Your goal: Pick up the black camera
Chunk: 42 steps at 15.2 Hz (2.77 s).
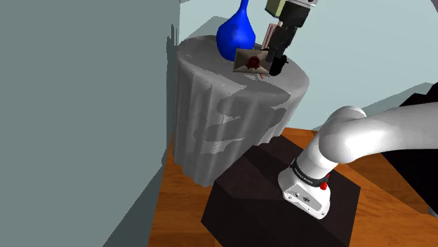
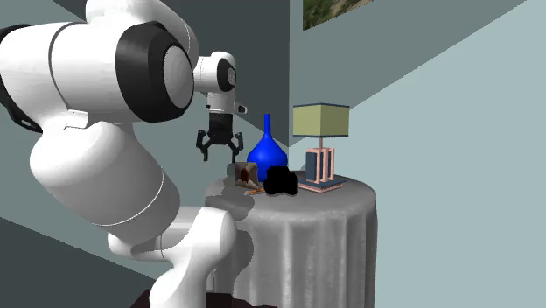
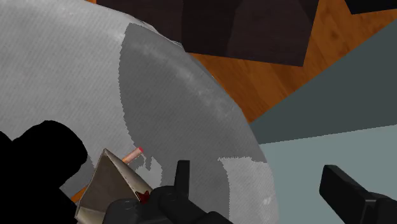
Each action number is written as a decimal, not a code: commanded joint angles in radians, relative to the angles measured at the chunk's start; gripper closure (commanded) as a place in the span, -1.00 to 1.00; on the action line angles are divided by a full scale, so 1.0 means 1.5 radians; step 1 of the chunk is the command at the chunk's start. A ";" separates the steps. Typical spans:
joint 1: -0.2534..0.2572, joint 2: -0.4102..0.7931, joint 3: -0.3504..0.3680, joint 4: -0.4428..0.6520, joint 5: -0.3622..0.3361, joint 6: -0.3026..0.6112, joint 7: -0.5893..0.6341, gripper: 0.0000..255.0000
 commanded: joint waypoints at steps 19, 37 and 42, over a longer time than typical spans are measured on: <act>-0.189 0.101 -0.078 -0.065 -0.095 0.258 0.185 -1.00; -0.190 0.103 -0.080 -0.087 -0.096 0.281 0.185 1.00; -0.188 0.101 -0.076 -0.043 -0.093 0.236 0.184 1.00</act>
